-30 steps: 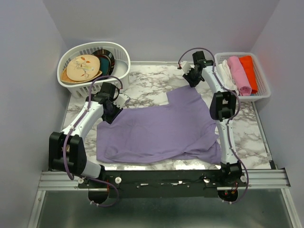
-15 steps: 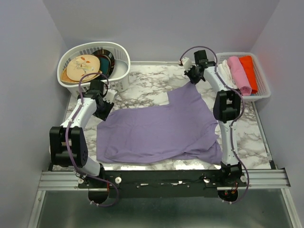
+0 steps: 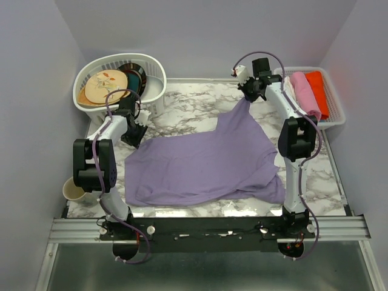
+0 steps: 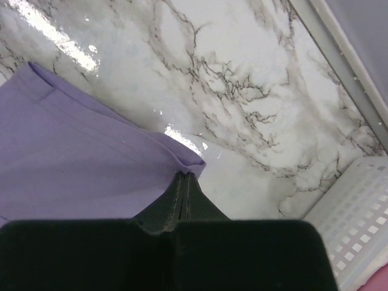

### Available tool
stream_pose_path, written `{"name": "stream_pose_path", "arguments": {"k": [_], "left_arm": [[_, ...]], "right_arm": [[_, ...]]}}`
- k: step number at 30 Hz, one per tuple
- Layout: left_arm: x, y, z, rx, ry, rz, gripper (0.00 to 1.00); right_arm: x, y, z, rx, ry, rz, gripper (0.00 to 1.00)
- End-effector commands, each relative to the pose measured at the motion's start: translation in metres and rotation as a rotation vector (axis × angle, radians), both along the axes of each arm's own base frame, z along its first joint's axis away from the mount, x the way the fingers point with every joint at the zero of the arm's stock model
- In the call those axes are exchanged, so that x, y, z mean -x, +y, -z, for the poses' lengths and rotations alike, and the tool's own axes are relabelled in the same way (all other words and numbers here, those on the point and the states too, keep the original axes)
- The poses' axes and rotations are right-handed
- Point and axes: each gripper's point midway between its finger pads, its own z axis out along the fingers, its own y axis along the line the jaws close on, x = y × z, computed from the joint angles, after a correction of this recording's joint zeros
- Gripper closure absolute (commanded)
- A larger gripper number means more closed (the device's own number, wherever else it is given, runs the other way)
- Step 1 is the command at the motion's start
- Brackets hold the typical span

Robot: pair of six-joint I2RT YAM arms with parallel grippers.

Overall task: Roll the t-shirts
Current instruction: Fold the T-shirt at the center of the board.

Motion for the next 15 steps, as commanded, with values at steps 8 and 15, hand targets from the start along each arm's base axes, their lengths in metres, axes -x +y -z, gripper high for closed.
{"name": "stream_pose_path", "arguments": {"k": [8, 15], "left_arm": [[0.012, -0.014, -0.003, 0.087, 0.034, 0.003, 0.64], [0.031, -0.013, 0.008, 0.082, 0.092, -0.004, 0.59]], "right_arm": [[0.015, -0.005, -0.011, -0.017, 0.029, 0.032, 1.00], [0.014, -0.002, -0.013, -0.030, 0.033, 0.029, 1.00]]}}
